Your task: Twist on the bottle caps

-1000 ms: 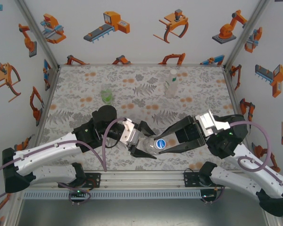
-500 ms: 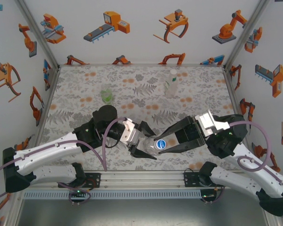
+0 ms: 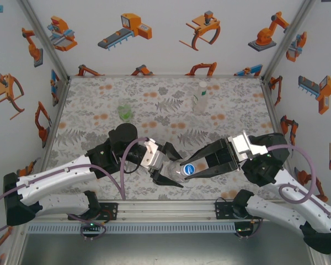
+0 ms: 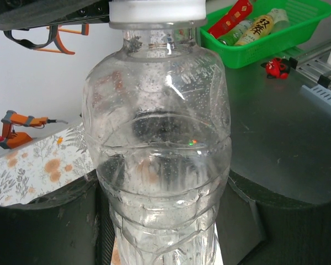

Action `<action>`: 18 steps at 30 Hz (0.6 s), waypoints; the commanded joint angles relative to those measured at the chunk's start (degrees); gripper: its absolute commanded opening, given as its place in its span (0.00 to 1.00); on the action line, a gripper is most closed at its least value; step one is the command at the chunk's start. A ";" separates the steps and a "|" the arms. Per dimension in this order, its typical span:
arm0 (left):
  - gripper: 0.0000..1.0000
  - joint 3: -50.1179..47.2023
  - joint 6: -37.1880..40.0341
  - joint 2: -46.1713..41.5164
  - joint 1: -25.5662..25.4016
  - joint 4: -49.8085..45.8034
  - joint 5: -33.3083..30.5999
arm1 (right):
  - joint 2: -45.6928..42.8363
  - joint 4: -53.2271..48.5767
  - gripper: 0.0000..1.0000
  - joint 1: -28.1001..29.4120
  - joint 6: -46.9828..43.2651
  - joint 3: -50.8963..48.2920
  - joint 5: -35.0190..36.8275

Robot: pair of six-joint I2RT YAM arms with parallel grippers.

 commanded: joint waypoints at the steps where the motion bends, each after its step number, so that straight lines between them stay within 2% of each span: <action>1: 0.00 1.75 0.21 -0.57 0.17 2.30 -0.51 | -1.48 -4.42 0.00 0.51 -4.51 1.97 0.35; 5: 0.00 -0.71 1.91 -2.62 0.13 3.85 -6.85 | -3.80 -10.68 0.00 0.49 -10.18 1.22 9.91; 8: 0.00 -2.84 2.83 -4.40 0.14 5.48 -15.39 | -5.11 -13.79 0.00 0.53 -12.75 -0.25 18.59; 13: 0.00 -5.49 4.21 -6.24 -1.06 8.58 -33.46 | -5.73 -10.91 0.00 0.51 -11.16 -4.66 30.12; 18: 0.00 -6.59 5.14 -6.00 -1.73 10.08 -45.44 | -5.01 -4.77 0.00 0.53 -5.43 -9.38 42.69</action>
